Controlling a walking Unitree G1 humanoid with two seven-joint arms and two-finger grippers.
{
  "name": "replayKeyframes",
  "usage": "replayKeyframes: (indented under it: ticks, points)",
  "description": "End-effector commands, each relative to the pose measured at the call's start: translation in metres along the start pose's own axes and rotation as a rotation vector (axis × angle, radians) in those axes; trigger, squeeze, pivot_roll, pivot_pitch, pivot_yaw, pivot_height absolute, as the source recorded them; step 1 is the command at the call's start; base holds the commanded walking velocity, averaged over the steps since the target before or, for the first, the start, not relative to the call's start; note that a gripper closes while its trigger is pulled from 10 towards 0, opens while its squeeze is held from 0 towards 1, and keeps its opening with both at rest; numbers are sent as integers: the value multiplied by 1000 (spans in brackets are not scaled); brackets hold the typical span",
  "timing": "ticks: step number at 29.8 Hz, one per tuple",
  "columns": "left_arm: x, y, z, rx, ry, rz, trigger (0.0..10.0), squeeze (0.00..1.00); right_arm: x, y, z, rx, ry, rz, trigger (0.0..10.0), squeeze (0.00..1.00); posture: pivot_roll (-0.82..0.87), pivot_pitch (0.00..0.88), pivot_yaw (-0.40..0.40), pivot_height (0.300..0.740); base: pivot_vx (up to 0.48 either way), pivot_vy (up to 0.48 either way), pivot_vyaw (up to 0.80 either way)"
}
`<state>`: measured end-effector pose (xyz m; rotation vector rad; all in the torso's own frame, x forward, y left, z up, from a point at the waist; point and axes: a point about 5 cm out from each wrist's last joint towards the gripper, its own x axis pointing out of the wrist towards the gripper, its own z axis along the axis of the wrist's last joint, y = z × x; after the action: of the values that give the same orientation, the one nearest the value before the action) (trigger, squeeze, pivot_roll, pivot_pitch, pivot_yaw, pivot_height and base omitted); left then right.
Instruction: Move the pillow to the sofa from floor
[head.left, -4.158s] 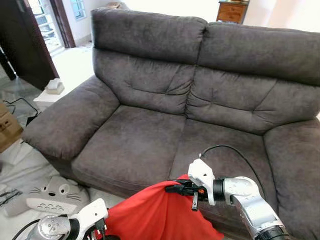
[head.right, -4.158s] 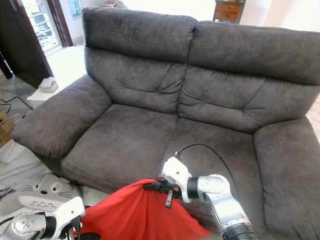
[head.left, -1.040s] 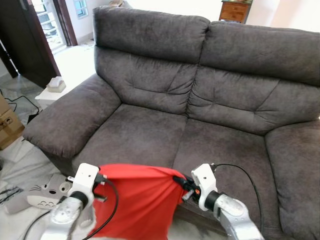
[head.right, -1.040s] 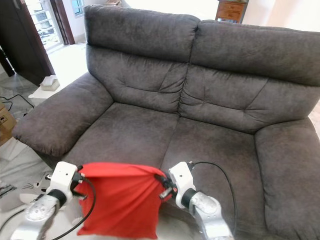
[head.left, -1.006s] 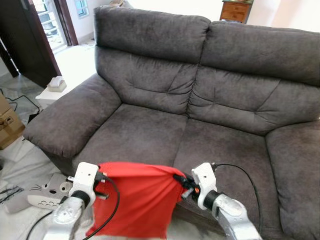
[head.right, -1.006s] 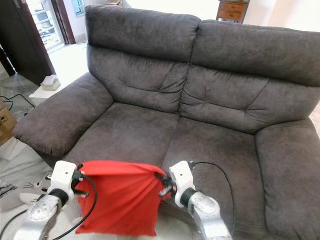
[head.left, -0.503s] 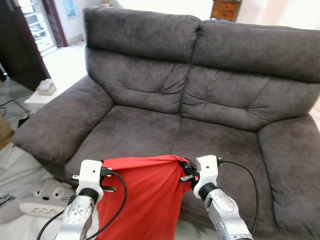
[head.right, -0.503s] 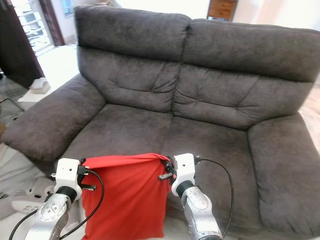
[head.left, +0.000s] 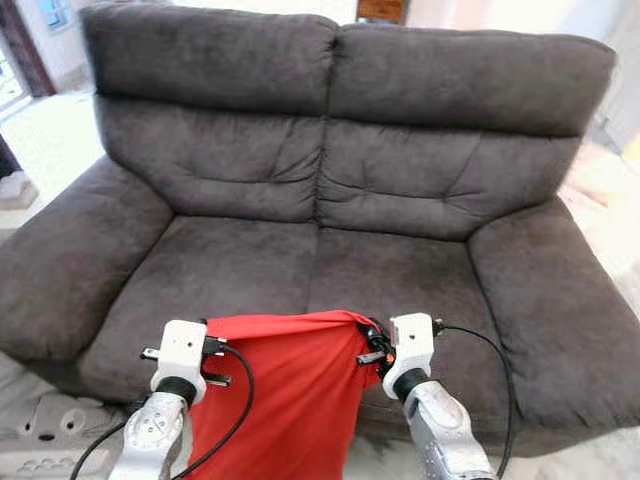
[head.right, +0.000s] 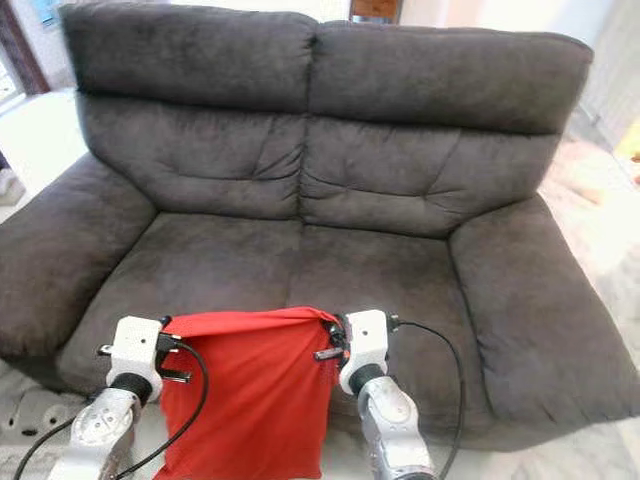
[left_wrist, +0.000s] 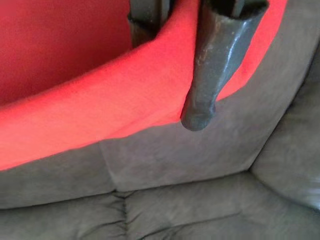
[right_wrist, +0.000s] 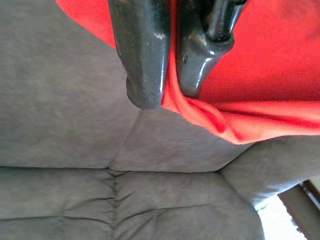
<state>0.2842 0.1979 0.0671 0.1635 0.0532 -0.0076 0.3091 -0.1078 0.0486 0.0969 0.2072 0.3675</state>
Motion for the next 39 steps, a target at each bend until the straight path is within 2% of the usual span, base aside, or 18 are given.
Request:
replayKeyframes:
  ticks: [1, 3, 13, 20, 23, 25, 29, 32, 39]
  points:
    - [-1, 15, 10, -21, -57, 77, 10000, 0, -5, -27, 13, -10, -65, -120, 10000, 0, 114, 54, 10, 740, 0, 0, -800]
    - [-4, 20, 9, -21, -52, 87, 10000, 0, -5, -26, 11, -3, -65, -128, 10000, 0, 117, 59, 11, 740, 0, 0, -800]
    - [-6, 18, 10, -26, -57, 91, 10000, 0, -4, -25, 12, -2, -73, -123, 10000, 0, 120, 71, 8, 740, 0, 0, -800]
    - [-6, 11, 12, -42, -67, 86, 10000, 0, -2, -22, 17, -30, -102, -102, 10000, 0, 120, 75, 2, 740, 0, 0, 0]
    - [-6, 8, 9, -39, -57, 77, 10000, 0, -1, -23, 17, -32, -88, -114, 10000, 0, 120, 75, 2, 740, 0, -277, 0]
    - [-8, 8, 8, -49, -51, 80, 10000, 0, 0, -23, 22, -34, -117, -94, 10000, 0, 111, 77, 1, 740, 0, -379, 0]
    - [-8, 9, 9, -49, -55, 83, 10000, 0, 0, -20, 25, -81, -134, -67, 10000, 0, 113, 79, -1, 740, 0, -378, 0]
    - [-8, 10, 9, -51, -57, 83, 10000, 0, 0, -18, 25, -104, -132, -56, 10000, 0, 112, 80, -1, 740, 0, -376, 756]
    - [-8, 9, 9, -40, -47, 69, 10000, 0, 0, -19, 27, -68, -144, -55, 10000, 0, 110, 82, -3, 740, 0, -211, 173]
